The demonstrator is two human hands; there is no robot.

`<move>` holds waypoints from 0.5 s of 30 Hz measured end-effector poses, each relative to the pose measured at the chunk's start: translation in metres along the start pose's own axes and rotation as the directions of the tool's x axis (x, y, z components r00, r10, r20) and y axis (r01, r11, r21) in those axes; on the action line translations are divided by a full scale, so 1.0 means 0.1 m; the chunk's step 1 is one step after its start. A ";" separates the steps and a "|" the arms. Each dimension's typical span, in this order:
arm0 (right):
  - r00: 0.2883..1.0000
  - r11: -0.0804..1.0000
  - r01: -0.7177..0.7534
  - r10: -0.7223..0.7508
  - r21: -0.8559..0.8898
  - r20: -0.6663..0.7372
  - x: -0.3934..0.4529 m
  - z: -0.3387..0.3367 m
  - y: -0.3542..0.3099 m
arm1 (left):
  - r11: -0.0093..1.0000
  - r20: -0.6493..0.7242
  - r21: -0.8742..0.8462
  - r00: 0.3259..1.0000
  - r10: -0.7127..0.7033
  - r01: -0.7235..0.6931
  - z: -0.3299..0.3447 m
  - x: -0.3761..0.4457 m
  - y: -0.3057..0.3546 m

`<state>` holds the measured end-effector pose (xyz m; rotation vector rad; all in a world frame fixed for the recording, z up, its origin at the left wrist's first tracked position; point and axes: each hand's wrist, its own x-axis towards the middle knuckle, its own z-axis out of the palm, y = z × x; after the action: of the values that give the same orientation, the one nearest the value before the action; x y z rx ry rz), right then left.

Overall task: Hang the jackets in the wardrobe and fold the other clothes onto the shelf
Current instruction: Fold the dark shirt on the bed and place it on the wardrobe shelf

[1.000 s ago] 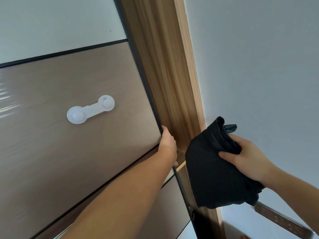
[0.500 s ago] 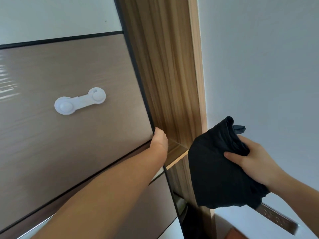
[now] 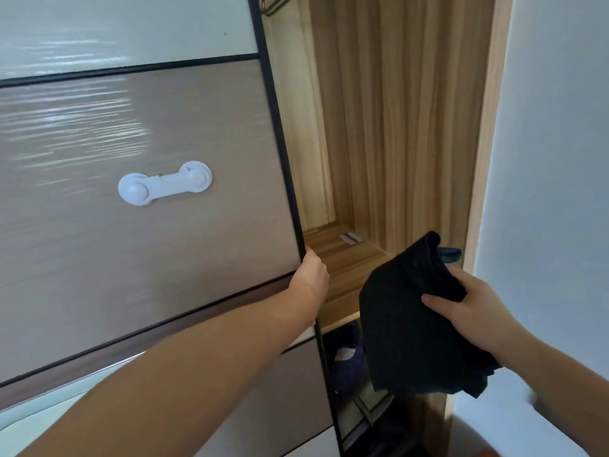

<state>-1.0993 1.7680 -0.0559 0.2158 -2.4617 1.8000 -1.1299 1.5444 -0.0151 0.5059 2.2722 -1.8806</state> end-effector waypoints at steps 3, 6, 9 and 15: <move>0.999 1.000 0.006 -0.006 -0.002 0.033 -0.08 0.21 -0.09 | 1.000 0.012 -0.003 1.000 -0.003 0.003 0.25 -0.23 0.03; 0.999 1.000 0.006 -0.006 -0.001 0.049 -0.19 0.42 -0.20 | 1.000 0.019 -0.015 1.000 -0.006 0.006 0.51 -0.44 0.06; 0.998 1.000 0.003 -0.004 0.006 0.069 -0.28 0.61 -0.30 | 1.000 0.000 -0.010 1.000 -0.011 0.011 0.70 -0.62 0.05; 0.989 1.000 0.028 -0.028 0.004 0.143 -0.43 0.96 -0.48 | 1.000 0.015 -0.005 1.000 -0.024 0.024 1.06 -0.90 0.12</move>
<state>-1.0473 1.6645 -0.0463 0.3908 -2.5376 1.8362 -1.0526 1.4291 -0.0189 0.4647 2.2832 -1.8828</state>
